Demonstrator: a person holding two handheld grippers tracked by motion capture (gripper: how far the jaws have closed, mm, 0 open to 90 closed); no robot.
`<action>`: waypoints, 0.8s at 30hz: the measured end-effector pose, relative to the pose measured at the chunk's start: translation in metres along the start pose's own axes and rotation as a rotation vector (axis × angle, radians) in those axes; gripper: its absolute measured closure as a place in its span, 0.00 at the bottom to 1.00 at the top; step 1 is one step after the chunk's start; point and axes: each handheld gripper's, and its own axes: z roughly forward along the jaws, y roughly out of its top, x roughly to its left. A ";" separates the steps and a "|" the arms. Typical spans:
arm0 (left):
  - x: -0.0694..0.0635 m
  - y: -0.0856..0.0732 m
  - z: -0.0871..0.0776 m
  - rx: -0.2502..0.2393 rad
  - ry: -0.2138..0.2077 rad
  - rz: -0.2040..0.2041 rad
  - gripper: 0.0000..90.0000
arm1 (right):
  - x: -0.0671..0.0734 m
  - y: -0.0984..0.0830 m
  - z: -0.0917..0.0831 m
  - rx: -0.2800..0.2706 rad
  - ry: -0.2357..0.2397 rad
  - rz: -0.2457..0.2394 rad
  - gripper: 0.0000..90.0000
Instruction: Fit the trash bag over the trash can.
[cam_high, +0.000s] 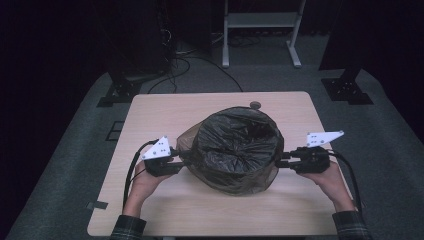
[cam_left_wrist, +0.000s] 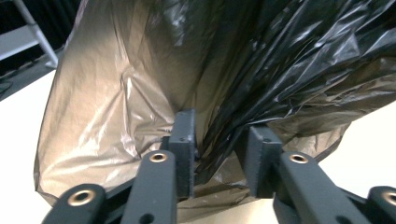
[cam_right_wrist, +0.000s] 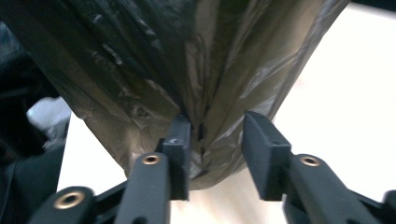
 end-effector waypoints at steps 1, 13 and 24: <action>0.000 0.001 -0.001 -0.009 -0.001 -0.005 0.68 | -0.001 0.004 -0.005 -0.019 -0.006 -0.002 0.64; 0.001 0.004 -0.008 0.007 0.025 0.004 0.67 | -0.005 0.004 -0.051 0.017 -0.084 0.011 0.53; 0.003 0.022 -0.036 -0.123 -0.016 -0.015 0.46 | 0.000 0.033 -0.068 -0.134 -0.035 -0.026 0.46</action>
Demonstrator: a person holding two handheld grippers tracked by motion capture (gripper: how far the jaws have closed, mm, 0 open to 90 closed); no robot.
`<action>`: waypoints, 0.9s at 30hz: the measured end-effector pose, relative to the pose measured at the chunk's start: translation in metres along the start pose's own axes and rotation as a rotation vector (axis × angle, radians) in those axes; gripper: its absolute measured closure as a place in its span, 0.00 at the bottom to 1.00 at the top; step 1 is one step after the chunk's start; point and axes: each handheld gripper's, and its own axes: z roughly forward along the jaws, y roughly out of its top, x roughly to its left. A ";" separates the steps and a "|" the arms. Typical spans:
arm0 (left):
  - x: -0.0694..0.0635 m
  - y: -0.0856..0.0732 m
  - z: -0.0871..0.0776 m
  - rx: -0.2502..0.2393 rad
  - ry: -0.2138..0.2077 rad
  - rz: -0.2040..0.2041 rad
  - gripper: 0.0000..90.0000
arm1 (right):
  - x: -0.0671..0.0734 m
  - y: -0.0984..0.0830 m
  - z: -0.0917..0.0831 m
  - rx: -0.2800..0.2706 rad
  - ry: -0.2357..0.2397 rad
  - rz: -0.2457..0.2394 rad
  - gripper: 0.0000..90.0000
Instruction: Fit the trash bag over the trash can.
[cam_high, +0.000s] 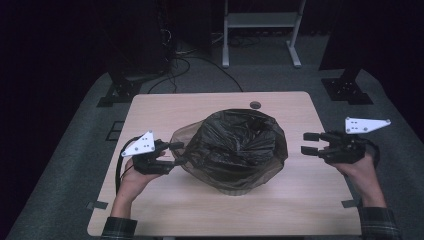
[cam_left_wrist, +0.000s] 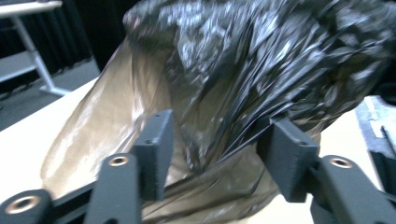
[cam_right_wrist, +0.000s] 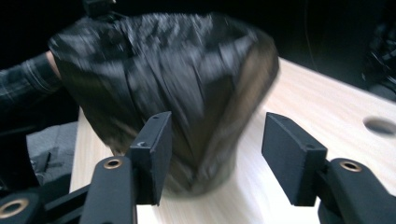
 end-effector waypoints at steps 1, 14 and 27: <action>0.000 0.004 -0.002 -0.010 -0.003 0.002 0.44 | 0.000 0.003 0.003 -0.005 0.008 -0.006 0.45; 0.004 0.031 -0.041 -0.151 0.045 -0.015 0.33 | -0.006 0.027 0.048 -0.023 0.019 0.006 0.42; 0.009 0.053 0.050 -0.021 -0.012 -0.043 0.21 | -0.011 0.027 0.072 -0.014 0.057 0.044 0.40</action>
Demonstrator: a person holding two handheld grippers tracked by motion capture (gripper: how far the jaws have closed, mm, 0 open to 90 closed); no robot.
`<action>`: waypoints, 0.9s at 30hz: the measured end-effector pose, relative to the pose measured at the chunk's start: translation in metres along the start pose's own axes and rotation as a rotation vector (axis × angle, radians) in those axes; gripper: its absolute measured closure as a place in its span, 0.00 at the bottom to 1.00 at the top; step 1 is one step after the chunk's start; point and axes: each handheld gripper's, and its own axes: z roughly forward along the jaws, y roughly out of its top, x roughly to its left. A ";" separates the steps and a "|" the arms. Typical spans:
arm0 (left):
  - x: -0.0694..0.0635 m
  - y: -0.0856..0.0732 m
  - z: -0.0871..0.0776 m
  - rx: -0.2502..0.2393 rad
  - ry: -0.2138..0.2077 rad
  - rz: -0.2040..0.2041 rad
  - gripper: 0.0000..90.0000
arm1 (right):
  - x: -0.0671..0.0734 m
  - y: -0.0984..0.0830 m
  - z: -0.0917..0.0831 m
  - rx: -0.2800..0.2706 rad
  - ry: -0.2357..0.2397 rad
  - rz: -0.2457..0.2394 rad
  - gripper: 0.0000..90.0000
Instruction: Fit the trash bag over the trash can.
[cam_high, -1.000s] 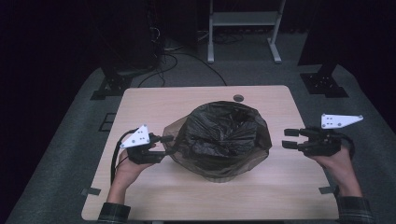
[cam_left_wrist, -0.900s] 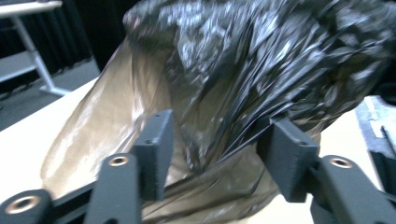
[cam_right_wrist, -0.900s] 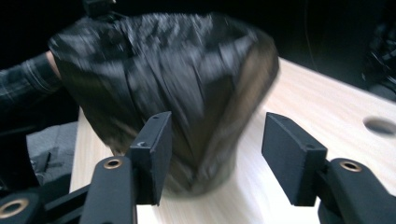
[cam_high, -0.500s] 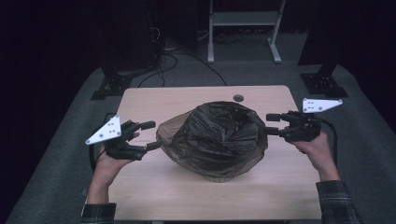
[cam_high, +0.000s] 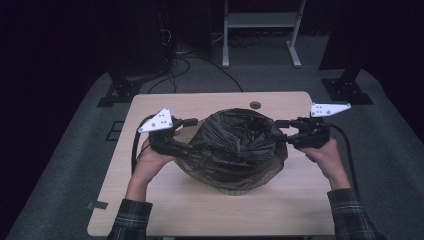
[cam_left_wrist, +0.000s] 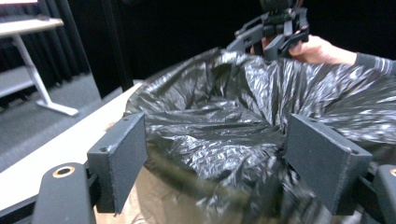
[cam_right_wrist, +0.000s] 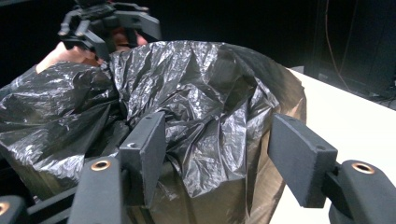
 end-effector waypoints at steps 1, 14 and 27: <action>0.000 -0.003 0.002 0.011 -0.006 -0.008 0.21 | 0.000 0.000 0.001 0.001 0.007 -0.002 0.40; -0.007 -0.016 -0.015 0.003 -0.027 -0.023 0.21 | 0.019 -0.003 0.009 0.009 0.038 -0.006 0.37; -0.020 -0.019 -0.041 0.025 -0.025 0.006 0.21 | 0.048 -0.008 0.018 -0.010 0.055 -0.022 0.37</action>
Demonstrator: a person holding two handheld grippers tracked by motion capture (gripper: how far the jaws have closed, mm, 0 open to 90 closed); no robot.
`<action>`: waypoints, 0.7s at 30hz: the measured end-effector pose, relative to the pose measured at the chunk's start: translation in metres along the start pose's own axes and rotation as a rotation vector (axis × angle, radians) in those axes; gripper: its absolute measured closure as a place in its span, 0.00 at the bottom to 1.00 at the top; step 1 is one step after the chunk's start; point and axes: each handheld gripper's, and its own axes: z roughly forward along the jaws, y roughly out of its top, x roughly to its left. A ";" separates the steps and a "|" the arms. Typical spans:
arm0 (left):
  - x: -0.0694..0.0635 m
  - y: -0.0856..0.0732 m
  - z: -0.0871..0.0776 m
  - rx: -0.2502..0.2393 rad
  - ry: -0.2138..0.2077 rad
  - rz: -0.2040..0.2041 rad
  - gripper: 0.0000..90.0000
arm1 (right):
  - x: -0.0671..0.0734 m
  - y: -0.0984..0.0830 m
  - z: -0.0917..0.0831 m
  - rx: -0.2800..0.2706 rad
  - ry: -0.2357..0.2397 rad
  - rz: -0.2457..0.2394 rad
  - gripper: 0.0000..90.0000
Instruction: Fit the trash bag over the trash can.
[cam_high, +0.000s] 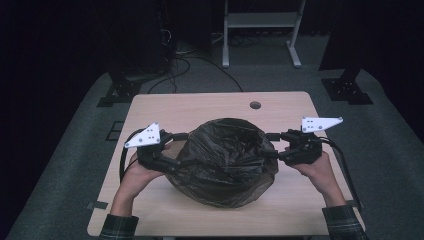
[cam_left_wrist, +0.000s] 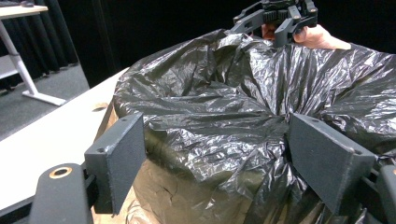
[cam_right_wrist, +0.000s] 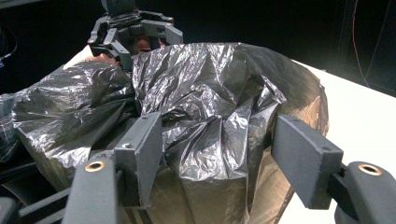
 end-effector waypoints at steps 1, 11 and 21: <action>0.000 0.000 -0.001 0.003 -0.001 0.002 0.21 | 0.001 0.000 0.001 -0.002 0.002 -0.001 0.37; -0.003 0.024 -0.001 0.010 -0.005 0.021 0.17 | 0.004 0.003 -0.002 0.005 0.009 -0.017 0.29; -0.013 0.063 0.024 0.067 -0.013 0.035 0.02 | 0.008 0.010 -0.005 0.002 0.010 -0.045 0.15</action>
